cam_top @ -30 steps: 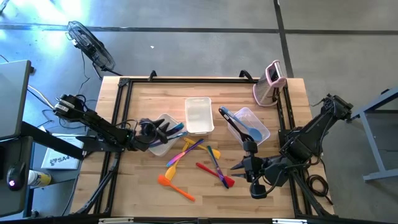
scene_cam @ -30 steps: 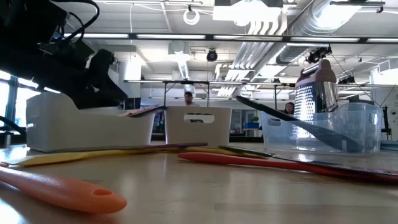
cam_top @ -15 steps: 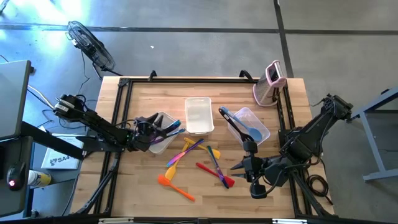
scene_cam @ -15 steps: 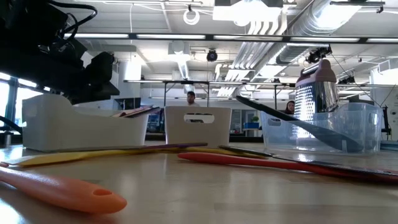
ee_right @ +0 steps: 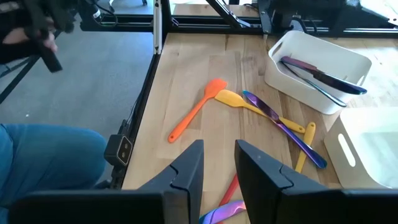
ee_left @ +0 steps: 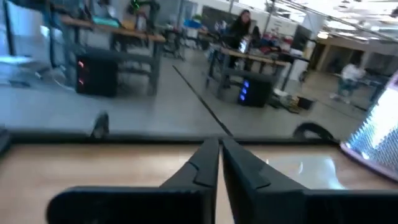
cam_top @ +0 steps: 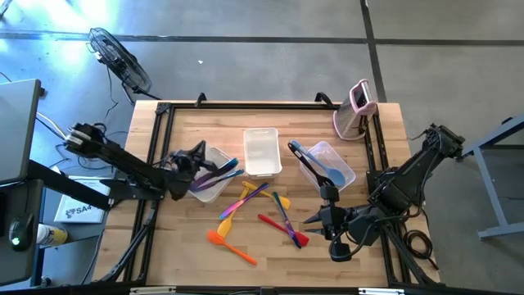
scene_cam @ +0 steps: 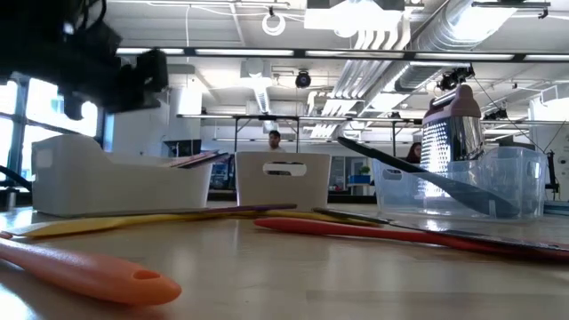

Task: Pick & Place Kitchen Items
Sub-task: Put the orange spatula into the right white bin

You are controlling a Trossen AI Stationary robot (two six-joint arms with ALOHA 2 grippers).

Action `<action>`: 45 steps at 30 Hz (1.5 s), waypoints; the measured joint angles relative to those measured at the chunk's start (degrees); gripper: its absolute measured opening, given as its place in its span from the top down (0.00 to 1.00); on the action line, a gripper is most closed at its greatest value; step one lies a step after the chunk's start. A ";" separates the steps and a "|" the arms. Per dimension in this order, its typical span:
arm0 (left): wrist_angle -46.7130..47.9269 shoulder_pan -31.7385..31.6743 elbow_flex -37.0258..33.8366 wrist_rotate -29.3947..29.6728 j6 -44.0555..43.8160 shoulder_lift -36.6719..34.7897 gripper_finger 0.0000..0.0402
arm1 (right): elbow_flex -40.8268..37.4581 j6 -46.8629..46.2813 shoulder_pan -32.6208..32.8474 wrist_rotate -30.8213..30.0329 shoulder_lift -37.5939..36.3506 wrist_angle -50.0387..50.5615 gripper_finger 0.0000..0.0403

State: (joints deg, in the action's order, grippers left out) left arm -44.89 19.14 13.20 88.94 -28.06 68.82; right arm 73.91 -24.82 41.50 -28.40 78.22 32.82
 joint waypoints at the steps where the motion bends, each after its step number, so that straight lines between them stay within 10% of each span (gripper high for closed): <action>1: -1.36 0.00 1.11 0.15 5.09 -1.44 0.98 | 0.00 0.02 0.02 0.00 -0.02 0.00 0.79; 11: 8.23 10.67 16.68 -19.85 35.32 -10.06 0.99 | 0.00 0.62 0.02 0.27 -0.02 0.28 0.79; 19: 34.93 22.32 28.51 -36.33 20.78 -8.22 0.99 | 0.00 -0.83 0.02 0.44 -0.01 0.45 0.79; 28: 38.89 22.63 29.45 -36.13 14.15 -6.67 0.97 | -0.01 -0.83 0.02 0.33 0.00 0.39 0.79; 45: 32.48 18.63 29.72 -69.93 11.29 5.86 0.44 | -0.04 -0.61 0.00 0.28 -0.01 0.41 0.79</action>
State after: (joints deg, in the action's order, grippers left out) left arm -12.40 37.76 42.92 19.02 -16.77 74.68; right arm 73.87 -25.43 41.50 -28.13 78.20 33.23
